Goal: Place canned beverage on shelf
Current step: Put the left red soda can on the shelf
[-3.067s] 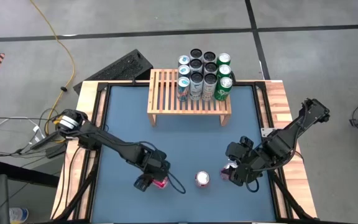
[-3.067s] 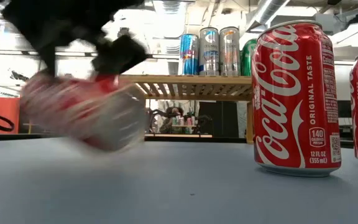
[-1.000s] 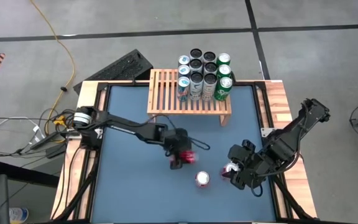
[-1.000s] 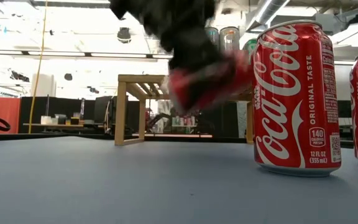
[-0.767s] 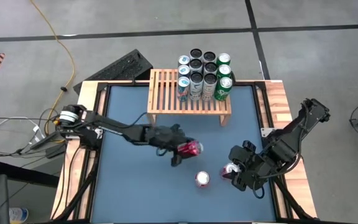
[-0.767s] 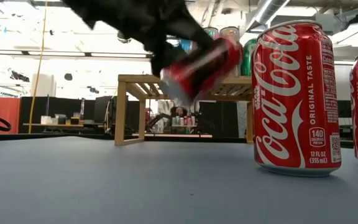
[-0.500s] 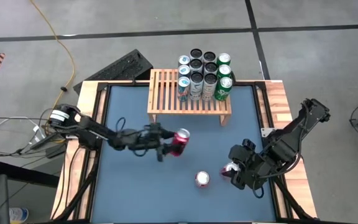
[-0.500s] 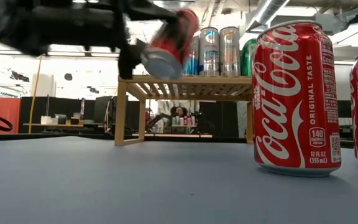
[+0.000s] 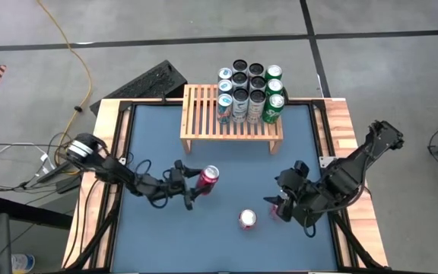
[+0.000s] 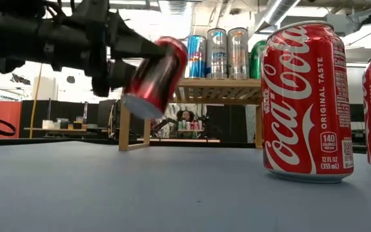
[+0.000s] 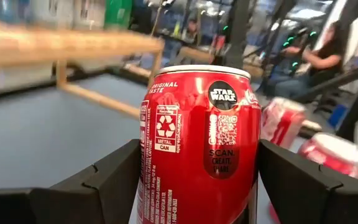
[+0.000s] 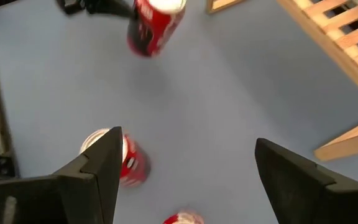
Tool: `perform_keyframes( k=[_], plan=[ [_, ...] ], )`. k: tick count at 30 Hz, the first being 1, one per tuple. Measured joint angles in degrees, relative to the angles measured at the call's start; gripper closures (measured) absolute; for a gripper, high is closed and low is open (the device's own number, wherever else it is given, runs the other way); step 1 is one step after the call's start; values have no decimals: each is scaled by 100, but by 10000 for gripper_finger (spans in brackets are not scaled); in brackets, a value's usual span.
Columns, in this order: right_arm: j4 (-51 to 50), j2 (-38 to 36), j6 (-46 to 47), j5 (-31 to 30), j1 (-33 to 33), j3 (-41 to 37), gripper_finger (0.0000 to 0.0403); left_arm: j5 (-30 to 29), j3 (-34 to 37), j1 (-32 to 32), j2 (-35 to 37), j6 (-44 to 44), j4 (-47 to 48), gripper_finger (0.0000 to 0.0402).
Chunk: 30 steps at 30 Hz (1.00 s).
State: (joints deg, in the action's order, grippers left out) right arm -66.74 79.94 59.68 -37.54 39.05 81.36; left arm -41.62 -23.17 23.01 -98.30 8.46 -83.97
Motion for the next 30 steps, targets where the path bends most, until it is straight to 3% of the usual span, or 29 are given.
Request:
perform_keyframes(
  k=[5, 11, 17, 25, 30],
  plan=[
    [146, 0, -312, -7, -198, 0, 101, -272, -421, 189, -547, 470, -196, 124],
    [405, 0, -849, -13, -368, 0, 101, -734, -927, 270, -1019, 583, 485, 124],
    [812, 2, -1379, 100, -704, 0, 101, -566, -1350, 269, -1777, 721, 503, 124],
    [1517, 563, -2527, 2209, -1978, -9, 101, -397, -1709, 285, -2079, 759, 525, 124],
    [1887, 959, -2389, 2961, -2509, 0, 96, -383, -1725, 285, -2070, 661, 544, 124]
  ],
)
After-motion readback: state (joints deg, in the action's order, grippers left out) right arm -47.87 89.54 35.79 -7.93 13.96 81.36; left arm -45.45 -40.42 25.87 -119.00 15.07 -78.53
